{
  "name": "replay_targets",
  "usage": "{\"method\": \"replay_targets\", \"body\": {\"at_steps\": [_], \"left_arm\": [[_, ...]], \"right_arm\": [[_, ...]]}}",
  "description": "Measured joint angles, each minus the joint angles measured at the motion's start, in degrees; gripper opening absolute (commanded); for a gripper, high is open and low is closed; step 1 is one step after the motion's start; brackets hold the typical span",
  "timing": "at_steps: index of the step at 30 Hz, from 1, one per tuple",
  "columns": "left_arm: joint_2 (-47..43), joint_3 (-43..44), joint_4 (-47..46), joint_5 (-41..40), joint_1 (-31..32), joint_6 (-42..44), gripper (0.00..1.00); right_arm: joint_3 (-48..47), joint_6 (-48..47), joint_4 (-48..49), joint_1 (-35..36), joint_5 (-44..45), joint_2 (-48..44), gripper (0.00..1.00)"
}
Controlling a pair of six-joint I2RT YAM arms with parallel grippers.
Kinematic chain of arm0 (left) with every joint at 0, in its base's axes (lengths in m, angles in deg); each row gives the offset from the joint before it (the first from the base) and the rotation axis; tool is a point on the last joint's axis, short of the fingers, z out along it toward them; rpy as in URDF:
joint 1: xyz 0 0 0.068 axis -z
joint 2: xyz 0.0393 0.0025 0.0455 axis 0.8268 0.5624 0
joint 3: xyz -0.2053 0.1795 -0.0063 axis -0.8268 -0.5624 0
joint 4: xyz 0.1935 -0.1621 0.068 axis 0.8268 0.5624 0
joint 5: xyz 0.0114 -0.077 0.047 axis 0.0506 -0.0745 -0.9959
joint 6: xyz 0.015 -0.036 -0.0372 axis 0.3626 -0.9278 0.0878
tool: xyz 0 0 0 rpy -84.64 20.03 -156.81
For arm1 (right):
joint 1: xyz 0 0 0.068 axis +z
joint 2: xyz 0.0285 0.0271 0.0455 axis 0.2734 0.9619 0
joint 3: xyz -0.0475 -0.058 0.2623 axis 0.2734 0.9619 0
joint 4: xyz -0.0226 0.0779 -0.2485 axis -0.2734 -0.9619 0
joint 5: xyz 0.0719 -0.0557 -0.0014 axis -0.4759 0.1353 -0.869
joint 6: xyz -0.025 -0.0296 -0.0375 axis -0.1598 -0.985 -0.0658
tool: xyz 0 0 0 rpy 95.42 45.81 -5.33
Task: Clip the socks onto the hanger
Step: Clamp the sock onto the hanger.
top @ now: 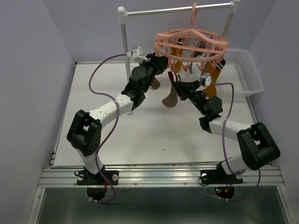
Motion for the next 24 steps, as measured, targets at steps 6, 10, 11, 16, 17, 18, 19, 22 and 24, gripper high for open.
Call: {"method": "replay_targets", "body": {"at_steps": [6,10,11,16,17,18,19,22,24], "left_arm": [[0.0,0.0,0.0,0.1,0.0,0.0,0.00],[0.0,0.0,0.0,0.2,0.0,0.0,0.00],[0.0,0.0,0.0,0.2,0.0,0.0,0.00],[0.0,0.0,0.0,0.5,0.0,0.0,0.00],[0.0,0.0,0.0,0.6,0.0,0.0,0.00],[0.0,0.0,0.0,0.7,0.0,0.0,0.00],[0.0,0.0,0.0,0.7,0.0,0.0,0.00],[0.0,0.0,0.0,0.9,0.0,0.0,0.00],[0.0,0.0,0.0,1.0,0.0,0.0,0.00]], "right_arm": [[2.4,-1.1,0.2,0.0,1.1,-2.6,0.01],[2.4,-1.2,0.5,0.0,1.0,-2.7,0.01],[2.2,-1.2,0.5,0.0,0.9,-2.6,0.01],[0.4,-1.2,0.9,0.0,0.1,-1.1,0.01],[-0.3,-1.2,0.9,0.0,-0.1,-0.3,0.01],[-0.9,-1.2,0.9,0.0,-0.2,0.2,0.01],[-1.2,-1.2,0.9,0.0,-0.3,0.6,0.01],[-2.6,-1.2,0.9,0.0,-0.8,1.7,0.01],[-2.9,-1.2,0.9,0.0,-0.9,1.9,0.01]]}}
